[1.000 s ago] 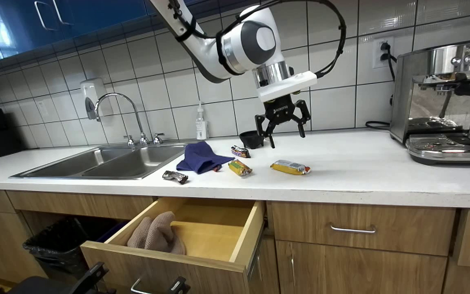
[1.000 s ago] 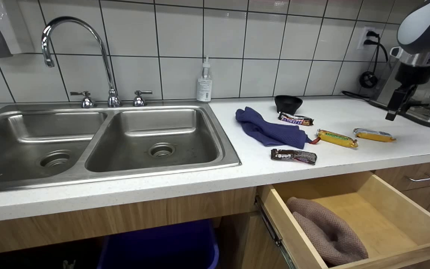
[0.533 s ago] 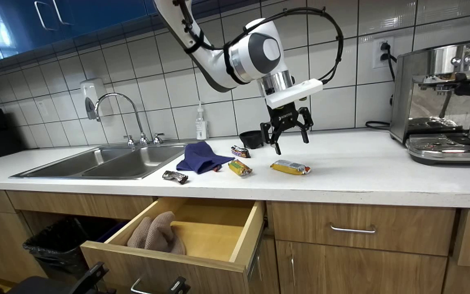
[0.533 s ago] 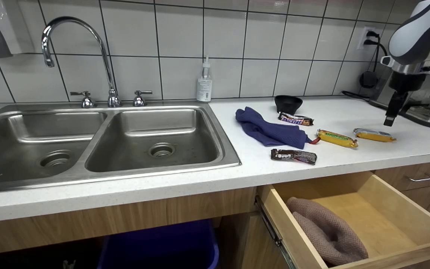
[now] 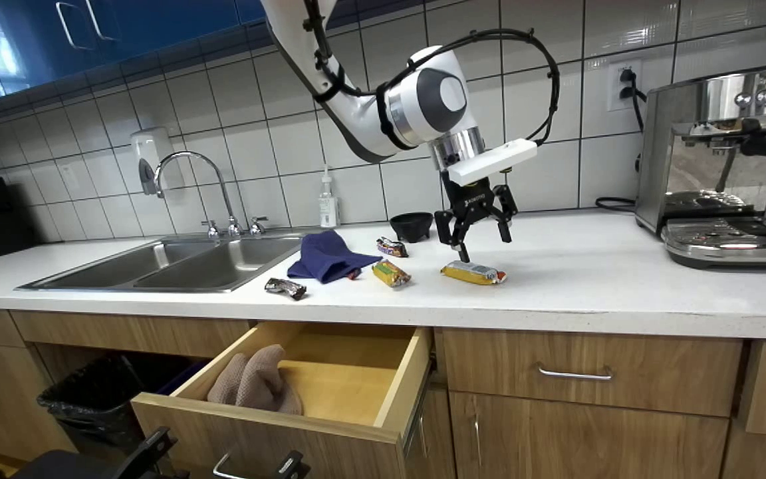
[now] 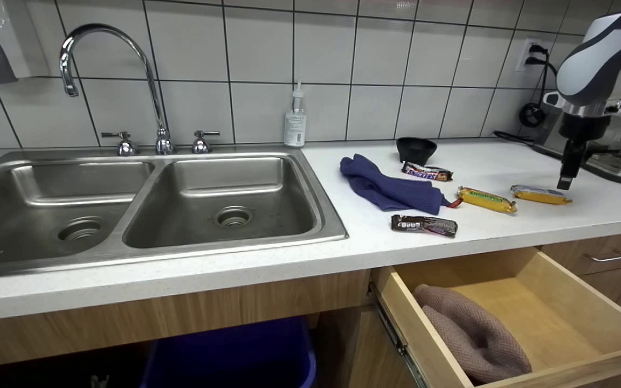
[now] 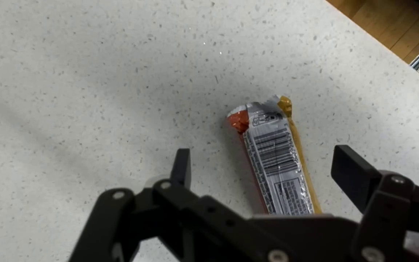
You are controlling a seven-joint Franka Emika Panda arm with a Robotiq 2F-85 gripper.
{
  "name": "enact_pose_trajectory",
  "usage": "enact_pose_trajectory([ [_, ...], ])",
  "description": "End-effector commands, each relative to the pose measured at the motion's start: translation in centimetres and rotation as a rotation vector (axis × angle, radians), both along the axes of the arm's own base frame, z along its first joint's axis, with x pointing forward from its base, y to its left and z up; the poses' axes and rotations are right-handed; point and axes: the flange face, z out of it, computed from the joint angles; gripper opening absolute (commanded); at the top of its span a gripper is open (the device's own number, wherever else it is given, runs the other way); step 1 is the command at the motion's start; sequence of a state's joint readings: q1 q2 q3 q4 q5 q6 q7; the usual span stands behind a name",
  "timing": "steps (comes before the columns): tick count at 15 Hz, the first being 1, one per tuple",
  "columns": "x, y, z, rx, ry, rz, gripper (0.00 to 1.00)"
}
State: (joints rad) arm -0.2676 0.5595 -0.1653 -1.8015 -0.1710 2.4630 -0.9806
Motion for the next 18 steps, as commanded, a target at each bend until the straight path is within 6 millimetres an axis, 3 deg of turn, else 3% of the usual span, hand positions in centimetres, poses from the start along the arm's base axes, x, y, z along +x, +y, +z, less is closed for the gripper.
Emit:
enact_pose_trajectory([
  [1, 0.7, -0.5, -0.2, -0.008, 0.042, 0.078, 1.00],
  [18, 2.1, 1.3, -2.7, 0.011, 0.112, 0.181, 1.00],
])
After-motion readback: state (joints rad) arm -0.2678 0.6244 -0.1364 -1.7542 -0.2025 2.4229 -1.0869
